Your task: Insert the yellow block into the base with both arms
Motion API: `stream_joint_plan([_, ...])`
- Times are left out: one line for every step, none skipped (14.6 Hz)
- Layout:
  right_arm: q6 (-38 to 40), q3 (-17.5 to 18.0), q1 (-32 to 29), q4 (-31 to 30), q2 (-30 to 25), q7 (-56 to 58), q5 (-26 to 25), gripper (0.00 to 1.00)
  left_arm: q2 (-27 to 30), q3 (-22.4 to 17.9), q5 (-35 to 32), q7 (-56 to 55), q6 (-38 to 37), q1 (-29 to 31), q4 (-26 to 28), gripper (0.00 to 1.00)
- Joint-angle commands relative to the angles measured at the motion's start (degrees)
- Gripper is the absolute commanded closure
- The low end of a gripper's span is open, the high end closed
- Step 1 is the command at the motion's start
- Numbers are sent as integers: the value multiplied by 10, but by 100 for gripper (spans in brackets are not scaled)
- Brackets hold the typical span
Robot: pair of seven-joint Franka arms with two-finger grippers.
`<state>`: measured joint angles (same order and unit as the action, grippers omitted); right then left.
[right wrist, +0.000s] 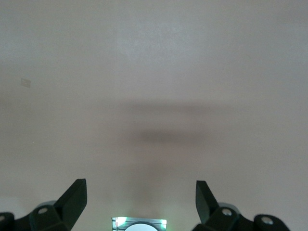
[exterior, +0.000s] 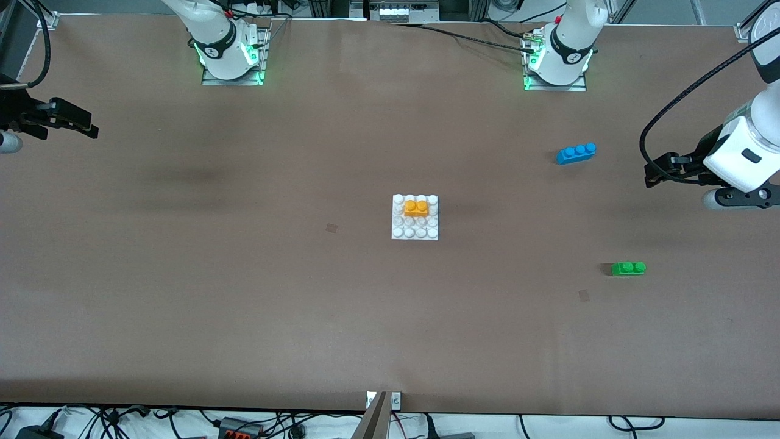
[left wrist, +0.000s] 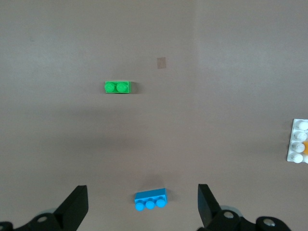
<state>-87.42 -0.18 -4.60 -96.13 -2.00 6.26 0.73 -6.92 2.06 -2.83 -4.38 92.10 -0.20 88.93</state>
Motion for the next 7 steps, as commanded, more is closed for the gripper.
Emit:
stream_joint_plan([-1, 2, -6, -2, 0, -8, 10, 0, 8, -11, 16, 24, -3, -6, 3, 0])
stream_joint_plan([-3, 2, -5, -1, 0, -8, 10, 0, 7, -11, 17, 24, -3, -3, 2, 0])
stream_joint_plan([-3, 2, -5, 1, 1, -8, 11, 0, 7, -11, 17, 24, -4, -3, 2, 0])
stream_joint_plan([-2, 2, -6, 2, 2, -8, 11, 0, 7, -11, 17, 24, -5, -2, 2, 0])
stream_joint_plan([-2, 2, -7, 2, 2, -8, 11, 0, 7, -11, 17, 24, -6, -2, 2, 0])
stream_joint_plan([-2, 2, -7, 2, 2, -8, 11, 0, 7, -10, 17, 24, -6, -2, 2, 0])
stream_joint_plan([-2, 2, -6, 2, 3, -7, 11, 0, 7, -9, 17, 24, -6, 1, 1, 0])
